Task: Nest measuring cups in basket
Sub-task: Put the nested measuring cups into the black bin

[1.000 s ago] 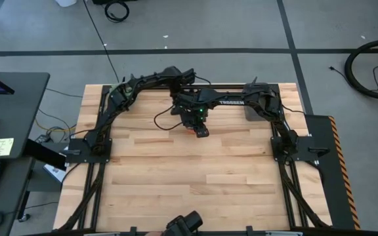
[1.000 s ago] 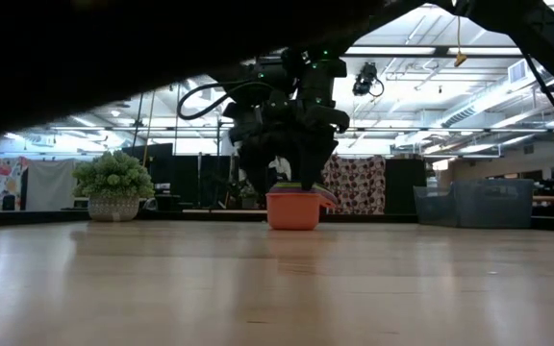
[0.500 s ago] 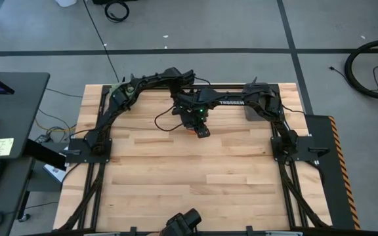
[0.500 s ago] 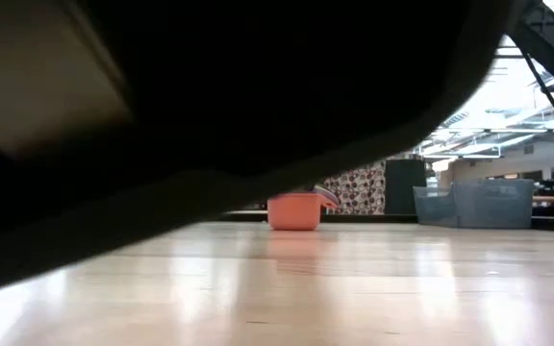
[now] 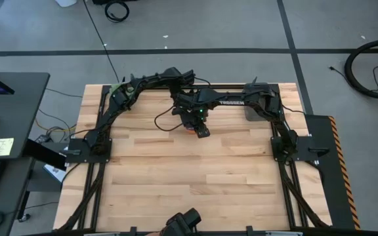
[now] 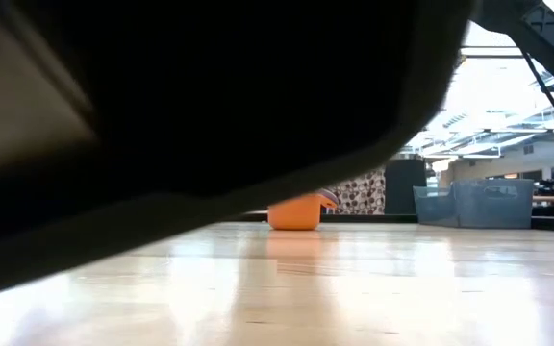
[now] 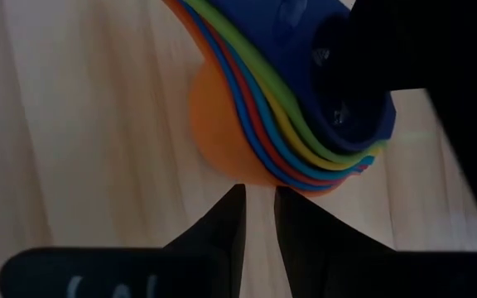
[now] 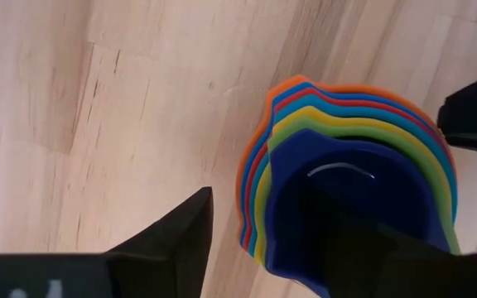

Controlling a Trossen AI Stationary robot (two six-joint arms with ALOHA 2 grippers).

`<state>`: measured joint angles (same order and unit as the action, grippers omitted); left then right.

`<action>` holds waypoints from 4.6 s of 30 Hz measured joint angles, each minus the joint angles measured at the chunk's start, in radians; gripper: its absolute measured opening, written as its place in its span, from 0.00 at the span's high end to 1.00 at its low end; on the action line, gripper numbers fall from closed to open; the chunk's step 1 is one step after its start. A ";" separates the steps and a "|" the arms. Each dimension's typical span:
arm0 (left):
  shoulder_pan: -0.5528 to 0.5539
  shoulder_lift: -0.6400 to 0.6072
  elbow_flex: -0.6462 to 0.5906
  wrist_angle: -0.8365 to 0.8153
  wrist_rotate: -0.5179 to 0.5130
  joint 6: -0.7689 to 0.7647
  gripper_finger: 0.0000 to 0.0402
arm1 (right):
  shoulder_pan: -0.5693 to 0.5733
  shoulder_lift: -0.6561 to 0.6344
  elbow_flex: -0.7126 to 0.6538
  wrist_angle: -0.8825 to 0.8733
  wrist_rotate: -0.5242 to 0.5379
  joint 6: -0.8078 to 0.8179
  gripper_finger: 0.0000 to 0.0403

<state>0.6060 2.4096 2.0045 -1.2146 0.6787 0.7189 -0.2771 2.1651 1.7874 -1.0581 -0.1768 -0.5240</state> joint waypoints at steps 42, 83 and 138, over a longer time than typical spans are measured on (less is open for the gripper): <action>0.000 0.001 0.000 -0.012 -0.024 0.000 0.83 | -0.011 -0.002 -0.036 0.057 -0.054 -0.007 0.69; 0.125 -0.114 0.002 -0.094 -0.234 -0.165 0.90 | -0.012 0.003 -0.070 0.259 -0.075 0.108 0.58; 0.177 -0.200 0.002 -0.064 -0.249 -0.234 0.90 | 0.017 -0.006 -0.145 0.377 0.100 -0.019 0.79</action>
<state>0.7826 2.2097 2.0060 -1.2781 0.4301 0.4850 -0.2600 2.1586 1.6424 -0.6815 -0.0773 -0.5434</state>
